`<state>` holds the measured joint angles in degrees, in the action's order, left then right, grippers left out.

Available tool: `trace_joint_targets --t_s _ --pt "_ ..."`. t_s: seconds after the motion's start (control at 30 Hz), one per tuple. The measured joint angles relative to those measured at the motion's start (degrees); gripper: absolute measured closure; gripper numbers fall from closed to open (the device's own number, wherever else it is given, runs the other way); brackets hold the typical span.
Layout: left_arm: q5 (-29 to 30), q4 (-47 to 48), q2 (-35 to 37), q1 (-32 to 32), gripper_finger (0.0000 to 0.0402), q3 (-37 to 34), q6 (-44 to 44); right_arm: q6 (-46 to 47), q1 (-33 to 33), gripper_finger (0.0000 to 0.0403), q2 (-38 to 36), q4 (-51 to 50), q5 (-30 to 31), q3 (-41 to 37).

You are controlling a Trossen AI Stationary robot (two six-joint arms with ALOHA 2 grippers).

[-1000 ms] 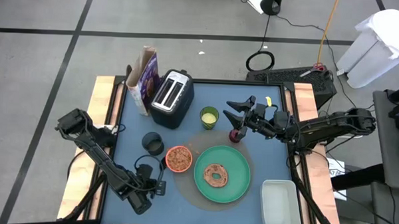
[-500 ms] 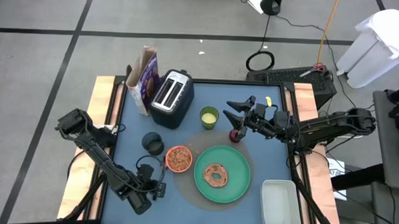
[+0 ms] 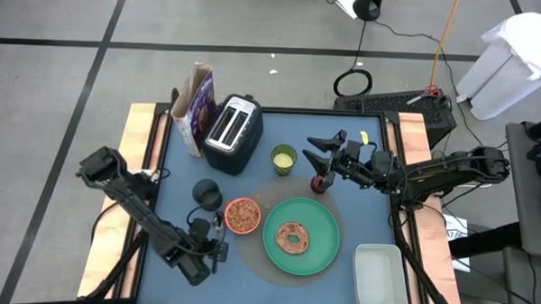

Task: Arrange a breakfast setting
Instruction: Return to Home Position

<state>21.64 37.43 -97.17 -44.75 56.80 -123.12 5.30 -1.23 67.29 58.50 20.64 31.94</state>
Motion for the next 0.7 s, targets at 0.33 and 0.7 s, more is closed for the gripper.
trace_joint_targets --t_s 0.33,0.7 --pt "-2.53 -2.6 2.82 2.9 0.0256 0.0 6.13 0.0 0.01 0.0204 -1.94 -0.43 -0.54 -0.02" --pt "1.5 -8.06 18.53 2.95 0.0257 0.09 31.04 0.02 0.02 0.0204 -16.87 -21.01 -8.85 -0.02"
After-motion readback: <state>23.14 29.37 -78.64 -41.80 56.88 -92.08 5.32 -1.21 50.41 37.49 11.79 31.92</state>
